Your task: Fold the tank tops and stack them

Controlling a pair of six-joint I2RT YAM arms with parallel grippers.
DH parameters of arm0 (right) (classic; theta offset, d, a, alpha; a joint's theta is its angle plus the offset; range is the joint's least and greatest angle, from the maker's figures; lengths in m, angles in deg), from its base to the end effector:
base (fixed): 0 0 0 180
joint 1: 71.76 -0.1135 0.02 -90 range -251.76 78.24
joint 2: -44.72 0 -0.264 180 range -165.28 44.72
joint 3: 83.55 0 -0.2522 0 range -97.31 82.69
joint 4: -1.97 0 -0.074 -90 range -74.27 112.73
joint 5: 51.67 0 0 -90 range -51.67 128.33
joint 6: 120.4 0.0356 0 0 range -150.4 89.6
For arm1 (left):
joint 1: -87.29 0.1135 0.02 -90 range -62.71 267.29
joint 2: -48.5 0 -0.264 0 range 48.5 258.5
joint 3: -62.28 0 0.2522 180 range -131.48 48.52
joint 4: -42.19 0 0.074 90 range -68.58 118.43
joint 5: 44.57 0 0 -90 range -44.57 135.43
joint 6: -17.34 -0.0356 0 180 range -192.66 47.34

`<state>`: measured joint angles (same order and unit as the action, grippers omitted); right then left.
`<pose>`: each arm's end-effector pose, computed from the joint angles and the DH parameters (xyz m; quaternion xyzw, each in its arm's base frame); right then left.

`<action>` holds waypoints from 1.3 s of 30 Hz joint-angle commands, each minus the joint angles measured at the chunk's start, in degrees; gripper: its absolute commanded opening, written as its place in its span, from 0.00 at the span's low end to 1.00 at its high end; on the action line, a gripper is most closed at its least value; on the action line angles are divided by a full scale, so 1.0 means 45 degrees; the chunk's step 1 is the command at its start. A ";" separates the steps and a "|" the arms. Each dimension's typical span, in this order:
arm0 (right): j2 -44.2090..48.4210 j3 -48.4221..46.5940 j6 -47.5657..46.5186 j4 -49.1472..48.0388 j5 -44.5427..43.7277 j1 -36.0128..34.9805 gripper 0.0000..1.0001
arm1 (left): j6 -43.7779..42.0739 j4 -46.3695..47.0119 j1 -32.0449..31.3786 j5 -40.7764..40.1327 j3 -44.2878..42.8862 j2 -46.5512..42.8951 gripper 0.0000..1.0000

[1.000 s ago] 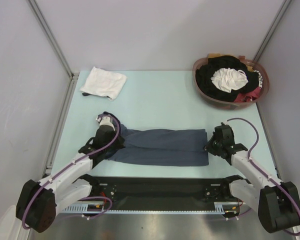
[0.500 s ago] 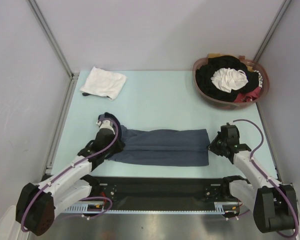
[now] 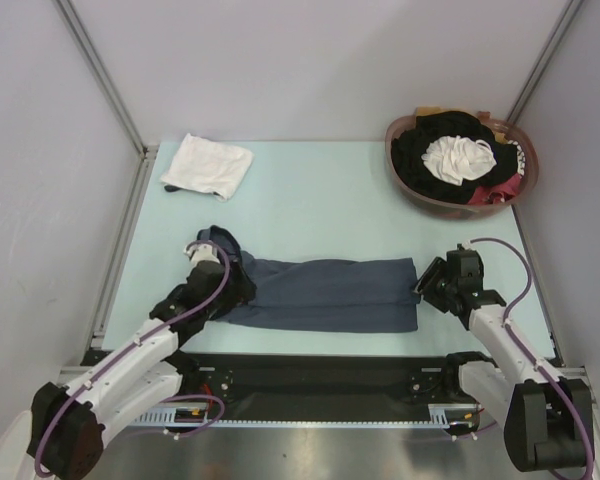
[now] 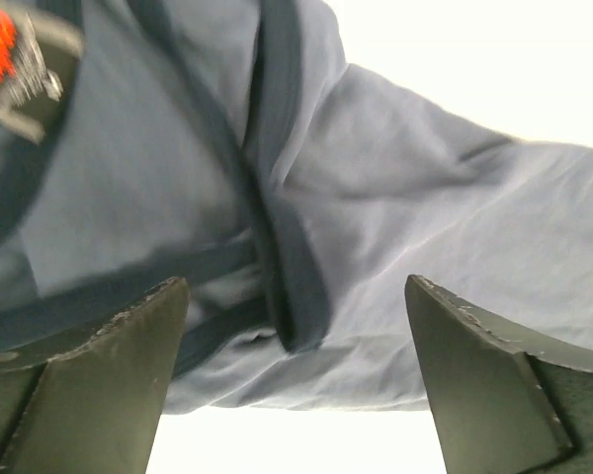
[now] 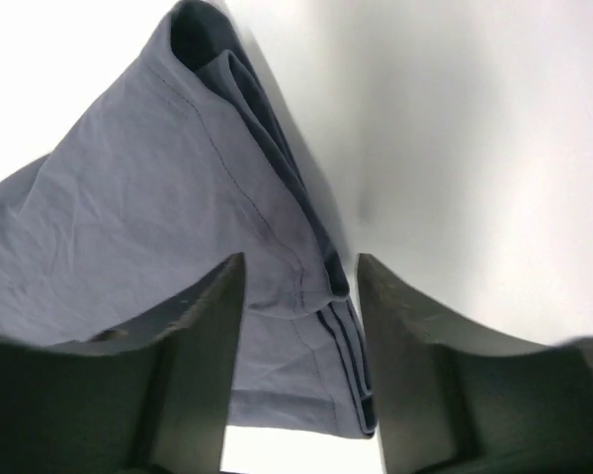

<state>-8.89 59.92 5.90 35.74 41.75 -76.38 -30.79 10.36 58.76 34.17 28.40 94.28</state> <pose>0.1729 0.0161 0.1670 0.2474 0.9088 0.1434 0.3039 0.1451 -0.0710 0.1754 -0.1446 0.9045 -0.1517 0.3715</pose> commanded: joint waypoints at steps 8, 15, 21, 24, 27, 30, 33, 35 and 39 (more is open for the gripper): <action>-0.1464 -0.1308 -0.0975 -0.0948 0.0255 0.0070 0.64 | -0.0769 -0.0868 0.0189 -0.0896 -0.1955 0.0238 0.97; -0.3828 -0.2011 -0.0917 -0.2354 0.0821 0.0246 0.60 | -0.0866 -0.1590 0.0189 -0.0367 -0.1955 -0.0661 0.98; -0.5352 -0.2130 -0.0469 -0.2884 0.1155 0.0149 0.57 | -0.0594 -0.1942 0.0208 -0.0094 -0.2130 -0.1130 0.98; -0.5275 -0.1739 -0.0195 -0.3411 0.1135 0.0109 0.50 | -0.0281 -0.1729 0.0228 0.0510 -0.1995 -0.1130 0.98; -0.5412 -0.1874 -0.0194 -0.3567 0.1134 0.0245 0.22 | 0.0051 -0.1104 0.0228 0.1544 -0.1527 -0.1150 0.98; -0.5801 -0.2205 -0.0214 -0.3782 0.1290 0.0460 0.03 | 0.0247 -0.0791 0.0227 0.1956 -0.1155 -0.1111 0.98; -0.6271 -0.2616 -0.0272 -0.3841 0.1290 0.0655 0.00 | 0.0267 -0.0712 0.0208 0.2112 -0.1096 -0.1014 0.98; -0.6543 -0.2734 -0.0253 -0.3977 0.1505 0.1297 0.00 | 0.0325 -0.0537 0.0227 0.2269 -0.1076 -0.0935 0.99; -0.6098 -0.2618 0.0214 -0.4017 0.1428 0.2801 0.00 | 0.0481 -0.0108 0.0208 0.2754 -0.0978 -0.0662 0.99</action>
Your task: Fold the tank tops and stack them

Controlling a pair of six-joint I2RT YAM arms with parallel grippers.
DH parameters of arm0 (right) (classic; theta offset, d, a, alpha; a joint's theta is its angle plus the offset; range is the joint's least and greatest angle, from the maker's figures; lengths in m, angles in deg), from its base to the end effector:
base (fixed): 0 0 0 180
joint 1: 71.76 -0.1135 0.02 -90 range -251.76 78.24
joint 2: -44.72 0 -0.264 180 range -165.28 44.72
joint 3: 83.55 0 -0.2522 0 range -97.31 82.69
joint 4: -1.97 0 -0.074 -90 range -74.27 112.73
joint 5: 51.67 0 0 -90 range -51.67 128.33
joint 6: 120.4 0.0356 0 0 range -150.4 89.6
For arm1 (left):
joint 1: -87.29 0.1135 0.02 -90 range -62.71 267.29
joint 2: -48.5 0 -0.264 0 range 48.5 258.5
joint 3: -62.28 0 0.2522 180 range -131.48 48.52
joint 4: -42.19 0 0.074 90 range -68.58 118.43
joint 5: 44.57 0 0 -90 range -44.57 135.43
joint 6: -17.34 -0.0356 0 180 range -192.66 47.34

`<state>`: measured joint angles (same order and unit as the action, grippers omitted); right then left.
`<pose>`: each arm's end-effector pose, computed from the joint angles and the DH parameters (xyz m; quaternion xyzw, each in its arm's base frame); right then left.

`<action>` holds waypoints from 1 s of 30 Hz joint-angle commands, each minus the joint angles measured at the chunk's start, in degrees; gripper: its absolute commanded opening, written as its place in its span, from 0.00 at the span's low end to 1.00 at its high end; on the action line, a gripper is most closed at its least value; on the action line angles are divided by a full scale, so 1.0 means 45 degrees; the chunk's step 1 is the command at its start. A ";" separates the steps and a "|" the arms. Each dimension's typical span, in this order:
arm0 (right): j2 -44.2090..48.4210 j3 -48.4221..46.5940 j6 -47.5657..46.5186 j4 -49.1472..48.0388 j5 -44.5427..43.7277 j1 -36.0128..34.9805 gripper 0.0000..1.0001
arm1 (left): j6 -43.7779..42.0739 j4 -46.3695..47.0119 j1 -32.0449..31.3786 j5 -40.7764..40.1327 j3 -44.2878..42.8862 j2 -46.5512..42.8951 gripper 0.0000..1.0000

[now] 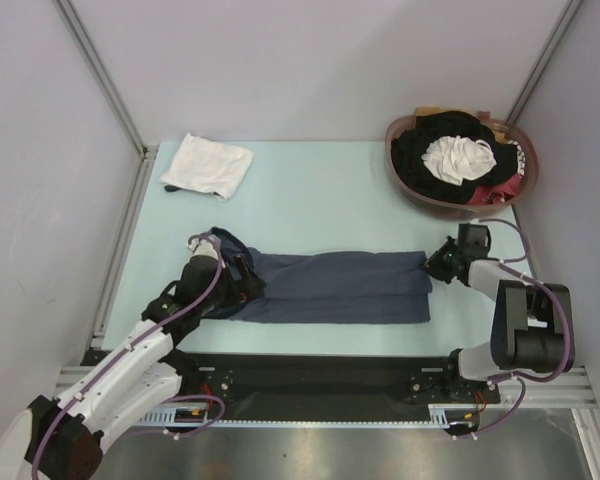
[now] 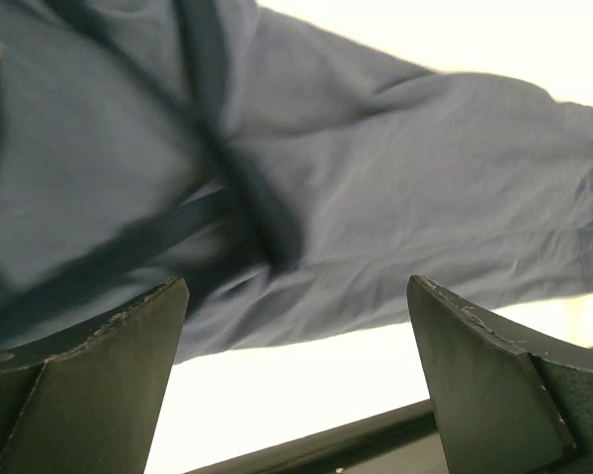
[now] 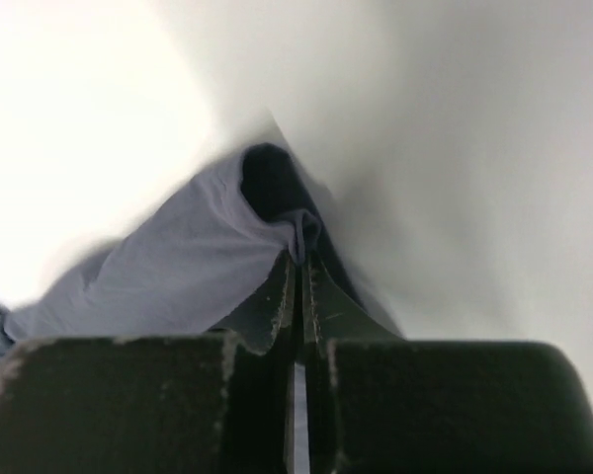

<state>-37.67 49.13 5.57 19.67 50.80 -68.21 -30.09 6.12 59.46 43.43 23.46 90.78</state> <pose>0.2572 -0.0083 0.1437 0.2859 0.8983 0.1874 0.2760 0.1429 -0.0740 0.2061 -0.1234 0.8960 -0.2328 0.3574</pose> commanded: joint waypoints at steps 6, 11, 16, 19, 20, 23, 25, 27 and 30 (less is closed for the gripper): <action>0.2583 0.1207 0.1070 -0.0526 -0.3099 0.1691 0.00 | 0.0696 0.1772 0.0072 0.1380 0.0529 0.0701 0.98; 0.2391 0.1208 0.1089 -0.0467 -0.2888 0.1984 0.00 | 0.1633 0.3020 0.0033 0.2610 0.1349 0.0858 0.97; 0.2214 0.1247 0.1168 -0.0642 -0.2439 0.2199 0.00 | 0.3056 0.2713 0.0014 0.2517 0.2032 0.0449 0.92; 0.2351 0.1325 0.1148 -0.0662 -0.2497 0.2218 0.00 | 0.3624 0.1543 0.0014 0.1523 0.2015 -0.0390 0.91; 0.2390 0.1345 0.1129 -0.0681 -0.2498 0.2219 0.00 | 0.3685 0.0688 0.0033 0.1055 0.1821 -0.0876 0.92; 0.2371 0.1403 0.1129 -0.0759 -0.2478 0.2219 0.00 | 0.4658 -0.1152 0.0014 -0.1191 0.1566 -0.1464 0.93; 0.2313 0.1442 0.1148 -0.0760 -0.2439 0.2219 0.00 | 0.5109 -0.1584 0.0014 -0.1586 0.1449 -0.1447 0.93; 0.2254 0.1462 0.1168 -0.0760 -0.2419 0.2219 0.00 | 0.6043 -0.2092 0.0014 -0.1646 0.1370 -0.0999 0.92; 0.2176 0.1520 0.1168 -0.1187 -0.2361 0.2219 0.00 | 0.6709 -0.2055 0.0033 -0.1373 0.1408 0.0035 0.90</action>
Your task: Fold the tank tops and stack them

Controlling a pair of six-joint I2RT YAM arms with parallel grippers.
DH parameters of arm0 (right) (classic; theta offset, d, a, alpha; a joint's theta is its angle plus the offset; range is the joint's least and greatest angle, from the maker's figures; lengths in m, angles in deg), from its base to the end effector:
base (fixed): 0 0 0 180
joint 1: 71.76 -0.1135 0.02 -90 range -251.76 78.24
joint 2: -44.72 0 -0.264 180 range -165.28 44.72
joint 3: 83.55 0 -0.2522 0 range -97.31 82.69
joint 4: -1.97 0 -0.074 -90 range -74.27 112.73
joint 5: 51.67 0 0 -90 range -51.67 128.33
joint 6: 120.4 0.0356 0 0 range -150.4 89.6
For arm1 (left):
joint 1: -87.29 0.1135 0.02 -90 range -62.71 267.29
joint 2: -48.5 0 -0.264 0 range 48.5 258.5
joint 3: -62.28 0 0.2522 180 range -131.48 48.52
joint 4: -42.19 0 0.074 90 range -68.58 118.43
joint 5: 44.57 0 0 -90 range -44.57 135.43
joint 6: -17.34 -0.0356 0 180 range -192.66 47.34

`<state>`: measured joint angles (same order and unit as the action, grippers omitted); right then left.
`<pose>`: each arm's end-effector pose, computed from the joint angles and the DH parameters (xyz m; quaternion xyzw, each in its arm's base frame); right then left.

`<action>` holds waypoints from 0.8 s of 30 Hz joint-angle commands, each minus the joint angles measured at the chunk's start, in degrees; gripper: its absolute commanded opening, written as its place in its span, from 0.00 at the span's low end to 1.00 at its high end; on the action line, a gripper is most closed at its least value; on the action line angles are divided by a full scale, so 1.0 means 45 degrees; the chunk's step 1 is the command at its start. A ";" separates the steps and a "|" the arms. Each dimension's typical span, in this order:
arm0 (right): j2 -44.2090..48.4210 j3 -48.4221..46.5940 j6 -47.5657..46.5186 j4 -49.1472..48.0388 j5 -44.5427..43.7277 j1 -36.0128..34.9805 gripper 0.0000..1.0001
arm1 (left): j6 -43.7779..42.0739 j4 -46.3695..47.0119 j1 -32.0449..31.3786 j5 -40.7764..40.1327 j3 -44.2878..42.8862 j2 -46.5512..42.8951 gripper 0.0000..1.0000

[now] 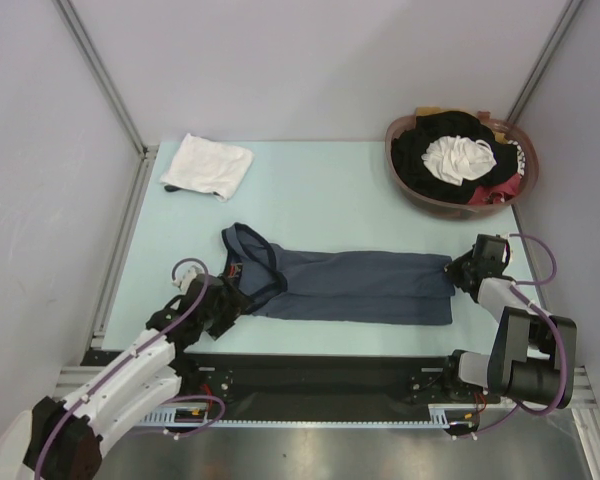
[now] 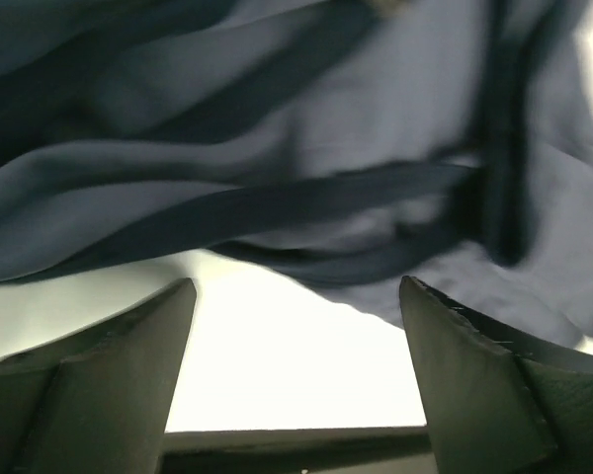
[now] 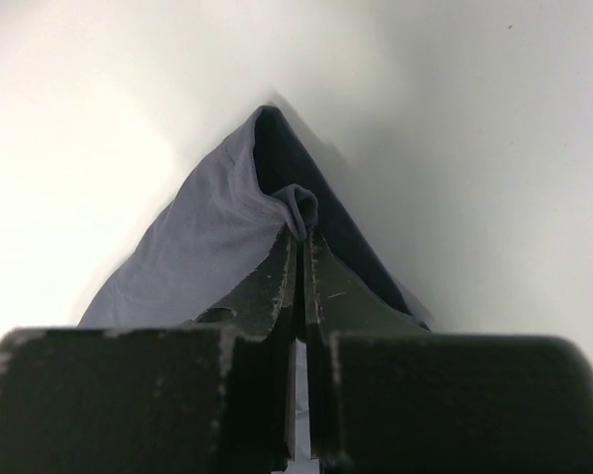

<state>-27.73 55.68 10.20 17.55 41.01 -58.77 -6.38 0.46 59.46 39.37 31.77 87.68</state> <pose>0.2239 -0.0499 0.1523 0.4121 0.8349 0.1081 0.3486 0.1206 -0.0594 0.1580 -0.3263 0.8813 -0.2137 0.2669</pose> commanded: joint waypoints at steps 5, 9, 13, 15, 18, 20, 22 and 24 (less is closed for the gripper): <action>0.0044 0.0083 0.0138 -0.0679 -0.0165 0.0120 0.00 | 0.1696 -0.0251 0.0111 -0.1053 -0.0612 0.2715 0.82; 0.0297 0.0141 0.0119 -0.0582 -0.0204 0.0140 0.00 | 0.1426 0.0333 0.0910 -0.1602 -0.0730 0.3558 0.77; 0.0590 0.0200 0.0080 -0.0484 -0.0146 0.0140 0.00 | 0.0624 0.1505 0.2626 -0.1133 -0.0827 0.4630 0.59; 0.0630 0.0239 0.0118 -0.0523 -0.0029 0.0140 0.00 | 0.0332 0.1721 0.3077 -0.1346 -0.1003 0.5022 0.52; 0.0649 0.0259 0.0119 -0.0542 0.0127 0.0140 0.00 | 0.0136 0.2287 0.3197 -0.1912 -0.1549 0.5959 0.33; 0.0708 0.0278 0.0119 -0.0523 0.0205 0.0140 0.00 | -0.0002 0.2796 0.3392 -0.1953 -0.2134 0.7032 0.12; 0.0825 0.0298 0.0138 -0.0464 0.0244 0.0140 0.00 | -0.0119 0.2777 0.3587 -0.1914 -0.3067 0.8316 0.00; 0.1077 0.0376 0.0138 -0.0464 0.0342 0.0140 0.00 | -0.0352 0.2913 0.3627 -0.1914 -0.3793 0.9238 0.00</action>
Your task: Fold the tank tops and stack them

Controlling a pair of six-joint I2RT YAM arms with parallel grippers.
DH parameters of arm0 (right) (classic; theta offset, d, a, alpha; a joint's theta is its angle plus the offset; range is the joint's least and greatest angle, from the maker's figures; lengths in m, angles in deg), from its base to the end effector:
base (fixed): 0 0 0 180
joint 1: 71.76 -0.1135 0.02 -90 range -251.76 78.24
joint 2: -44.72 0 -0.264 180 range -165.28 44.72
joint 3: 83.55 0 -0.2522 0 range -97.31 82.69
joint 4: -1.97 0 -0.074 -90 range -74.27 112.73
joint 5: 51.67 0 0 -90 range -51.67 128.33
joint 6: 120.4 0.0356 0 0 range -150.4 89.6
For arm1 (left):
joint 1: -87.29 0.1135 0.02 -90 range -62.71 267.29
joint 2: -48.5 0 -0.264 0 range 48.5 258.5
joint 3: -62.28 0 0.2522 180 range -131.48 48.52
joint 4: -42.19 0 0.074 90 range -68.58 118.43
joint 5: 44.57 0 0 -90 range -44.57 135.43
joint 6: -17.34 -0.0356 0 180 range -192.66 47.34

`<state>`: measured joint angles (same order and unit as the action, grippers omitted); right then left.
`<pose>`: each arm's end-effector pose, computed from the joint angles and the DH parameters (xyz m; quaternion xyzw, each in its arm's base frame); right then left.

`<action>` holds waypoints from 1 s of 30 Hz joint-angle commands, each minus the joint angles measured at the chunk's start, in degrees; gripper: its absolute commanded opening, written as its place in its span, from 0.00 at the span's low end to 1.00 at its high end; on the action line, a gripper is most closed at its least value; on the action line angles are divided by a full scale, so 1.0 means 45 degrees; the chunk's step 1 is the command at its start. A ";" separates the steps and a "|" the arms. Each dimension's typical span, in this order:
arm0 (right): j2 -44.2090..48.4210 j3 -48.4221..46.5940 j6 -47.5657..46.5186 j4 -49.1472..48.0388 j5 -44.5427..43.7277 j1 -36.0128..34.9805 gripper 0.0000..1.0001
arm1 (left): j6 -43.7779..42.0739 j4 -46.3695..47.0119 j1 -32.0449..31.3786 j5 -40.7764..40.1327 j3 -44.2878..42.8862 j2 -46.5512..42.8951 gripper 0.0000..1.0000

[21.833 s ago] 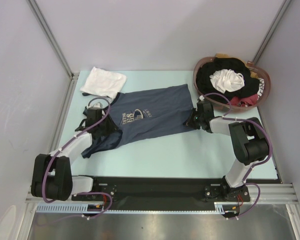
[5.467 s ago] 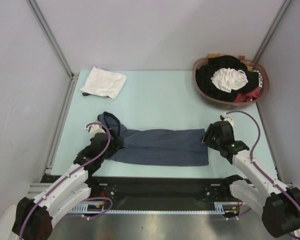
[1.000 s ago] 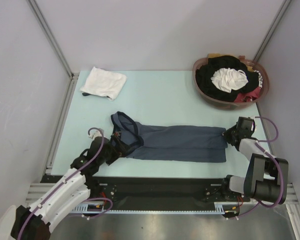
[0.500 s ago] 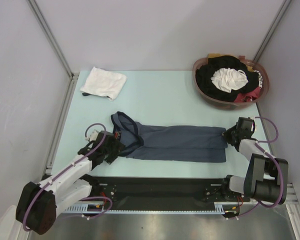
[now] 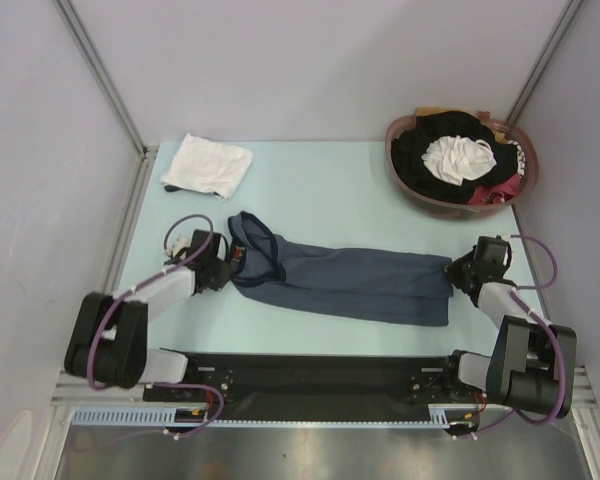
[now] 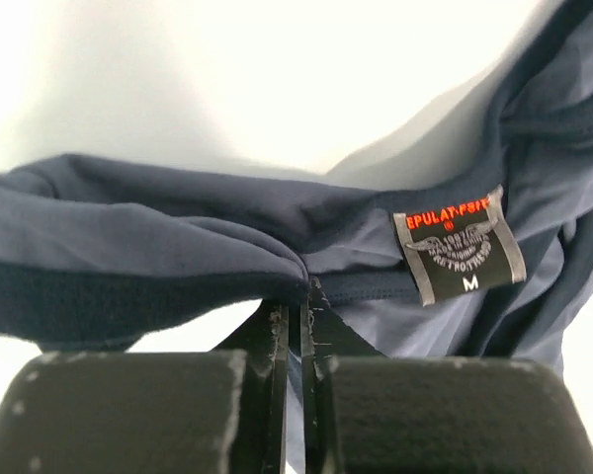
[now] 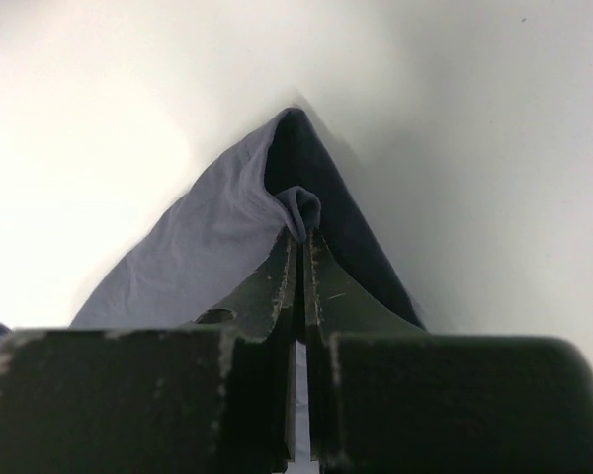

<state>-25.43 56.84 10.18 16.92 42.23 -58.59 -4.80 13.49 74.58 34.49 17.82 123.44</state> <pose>0.2190 -0.0488 0.1556 0.4066 0.8309 0.1203 0.3603 0.2206 -0.0428 0.1469 -0.4667 0.8389 -0.1009 0.2612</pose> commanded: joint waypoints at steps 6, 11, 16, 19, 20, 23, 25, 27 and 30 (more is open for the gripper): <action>0.1291 0.0236 0.0279 0.1139 0.0618 0.0101 0.00 | -0.1697 -0.0973 0.0266 -0.0675 -0.5704 0.5779 0.00; 0.0921 0.0079 0.0241 0.2819 0.1492 0.0023 0.00 | -0.2345 -0.1405 0.0207 -0.0166 -0.8877 0.8110 0.00; 0.1758 0.0897 0.0649 0.3348 0.1555 -0.1591 0.00 | -0.2695 -0.0782 -0.0143 0.0555 -1.1237 0.9632 0.00; 0.2462 0.1115 0.1741 0.3504 0.1011 -0.3813 0.00 | -0.3027 -0.1600 -0.0612 0.0478 -1.3654 1.1058 0.00; 0.2638 0.1076 0.2015 0.3582 0.0602 -0.4463 0.00 | -0.3144 -0.1776 -0.0690 0.0478 -1.4324 1.1468 0.00; 0.2620 0.0881 0.3187 0.3583 0.0073 -0.6632 0.00 | -0.3418 -0.2285 -0.0886 0.1022 -1.6766 1.3128 0.00; 0.2406 0.0744 0.3986 0.3680 -0.0201 -0.7628 0.00 | -0.3419 -0.2713 -0.0945 0.1685 -1.8557 1.4277 0.00; 0.2134 0.0666 0.4496 0.3525 -0.0553 -0.8996 0.00 | -0.3419 -0.2968 -0.1100 0.1844 -1.9638 1.4907 0.00; 0.1743 0.0569 0.5609 0.3154 -0.0847 -1.0846 0.00 | -0.3380 -0.2931 -0.1412 0.1884 -2.1358 1.5884 0.00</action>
<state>-16.06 61.08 28.26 31.52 41.07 -100.88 -18.82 2.73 69.75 40.70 -72.05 191.89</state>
